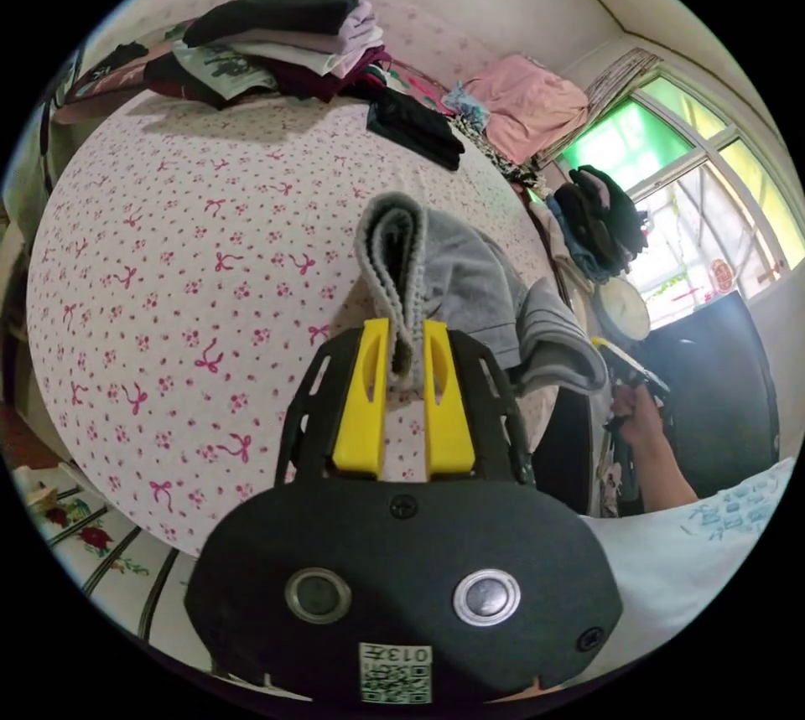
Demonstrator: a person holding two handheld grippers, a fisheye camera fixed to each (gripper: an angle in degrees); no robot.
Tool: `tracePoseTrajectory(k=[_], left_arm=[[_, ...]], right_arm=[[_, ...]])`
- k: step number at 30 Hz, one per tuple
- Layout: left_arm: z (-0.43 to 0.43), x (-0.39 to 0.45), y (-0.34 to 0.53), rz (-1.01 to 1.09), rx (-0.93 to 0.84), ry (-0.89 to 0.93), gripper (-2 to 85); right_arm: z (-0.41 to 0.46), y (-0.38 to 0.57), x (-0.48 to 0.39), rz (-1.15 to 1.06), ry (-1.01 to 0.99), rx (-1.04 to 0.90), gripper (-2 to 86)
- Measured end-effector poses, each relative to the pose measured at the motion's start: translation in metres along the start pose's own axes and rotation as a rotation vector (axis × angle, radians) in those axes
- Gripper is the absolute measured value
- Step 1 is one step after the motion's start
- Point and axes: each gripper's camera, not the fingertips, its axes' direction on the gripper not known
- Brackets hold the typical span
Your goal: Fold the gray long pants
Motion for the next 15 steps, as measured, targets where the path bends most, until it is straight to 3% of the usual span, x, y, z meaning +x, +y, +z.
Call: tracePoseTrajectory(k=[5,10,12,15], left_arm=[[0.004,0.03,-0.018,0.046,-0.053,-0.044,14.1],[0.02,0.068,-0.037,0.19,-0.155,-0.234,13.1],[0.024,0.084,-0.04,0.273,-0.185,-0.321,12.7],[0.032,0.106,-0.036,0.453,-0.248,-0.436,12.8]], right_arm=[[-0.019,0.01,-0.062,-0.142,0.042,0.188,12.0],[0.034,0.017,-0.125,-0.322,-0.034,-0.051,11.9],[0.085,0.029,-0.14,-0.33,-0.01,-0.278,11.2],[0.101,0.04,-0.143,-0.247,-0.083,-0.256,10.1]])
